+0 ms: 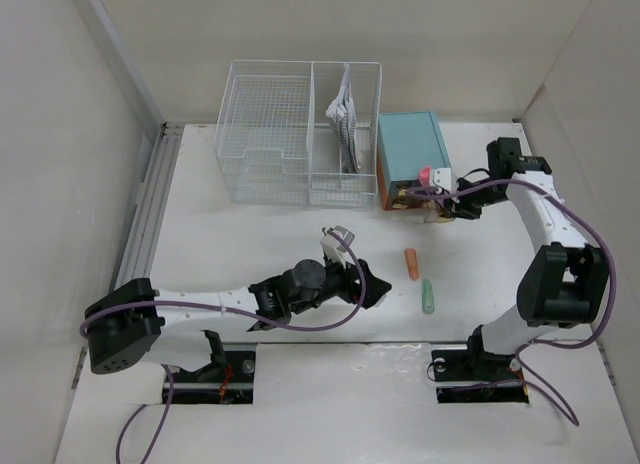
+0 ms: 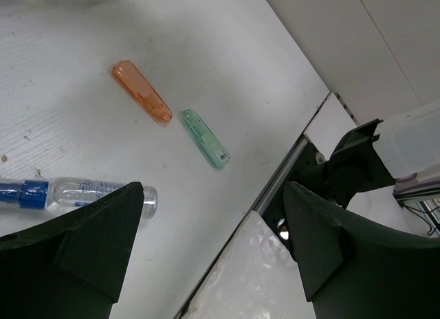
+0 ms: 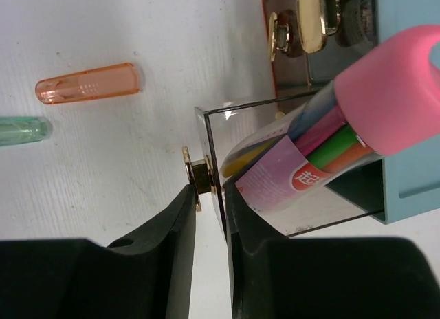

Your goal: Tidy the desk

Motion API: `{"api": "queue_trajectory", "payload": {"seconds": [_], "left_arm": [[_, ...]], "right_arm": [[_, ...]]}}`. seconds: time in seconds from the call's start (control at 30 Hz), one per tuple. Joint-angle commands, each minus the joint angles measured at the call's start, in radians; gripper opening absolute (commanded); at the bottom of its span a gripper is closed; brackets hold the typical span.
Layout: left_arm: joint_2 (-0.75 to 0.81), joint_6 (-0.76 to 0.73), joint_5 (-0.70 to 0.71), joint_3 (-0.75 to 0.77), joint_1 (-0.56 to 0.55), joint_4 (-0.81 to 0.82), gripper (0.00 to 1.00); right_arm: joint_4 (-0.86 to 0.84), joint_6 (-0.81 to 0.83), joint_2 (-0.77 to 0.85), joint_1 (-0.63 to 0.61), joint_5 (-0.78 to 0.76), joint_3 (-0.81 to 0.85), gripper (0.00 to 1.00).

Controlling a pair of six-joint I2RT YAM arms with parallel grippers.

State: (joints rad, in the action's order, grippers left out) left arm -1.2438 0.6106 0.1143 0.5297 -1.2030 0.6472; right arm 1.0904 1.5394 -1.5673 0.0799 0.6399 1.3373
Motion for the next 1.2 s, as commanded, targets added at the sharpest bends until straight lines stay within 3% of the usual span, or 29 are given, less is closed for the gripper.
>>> {"api": "queue_trajectory", "payload": {"seconds": [0.0, 0.47, 0.53, 0.6, 0.67, 0.8, 1.17], "left_arm": [[0.033, 0.005, 0.01, -0.01, -0.003, 0.057, 0.8], [0.033, 0.005, 0.001, -0.001, -0.003, 0.057, 0.8], [0.033, 0.005, 0.001, 0.0, -0.003, 0.057, 0.8], [0.033, 0.005, 0.001, 0.0, -0.003, 0.057, 0.8], [0.043, 0.005, 0.001, 0.0, -0.003, 0.057, 0.8], [0.053, 0.005, 0.001, 0.0, -0.003, 0.046, 0.8], [0.053, 0.005, -0.008, 0.0, -0.003, 0.037, 0.8]], "right_arm": [[0.057, 0.05, 0.091, 0.006, -0.011, -0.045, 0.09], [0.154, 0.122, 0.247, 0.006, -0.039, -0.173, 0.09], [0.138, 0.111, 0.247, 0.006, -0.039, -0.173, 0.2], [0.118, 0.091, 0.233, 0.015, -0.025, -0.164, 0.2], [0.059, 0.047, 0.233, 0.015, -0.013, -0.155, 0.12], [-0.029, -0.031, 0.184, 0.015, -0.003, -0.101, 0.07], [-0.169, -0.211, -0.04, 0.015, 0.033, 0.125, 0.07]]}}
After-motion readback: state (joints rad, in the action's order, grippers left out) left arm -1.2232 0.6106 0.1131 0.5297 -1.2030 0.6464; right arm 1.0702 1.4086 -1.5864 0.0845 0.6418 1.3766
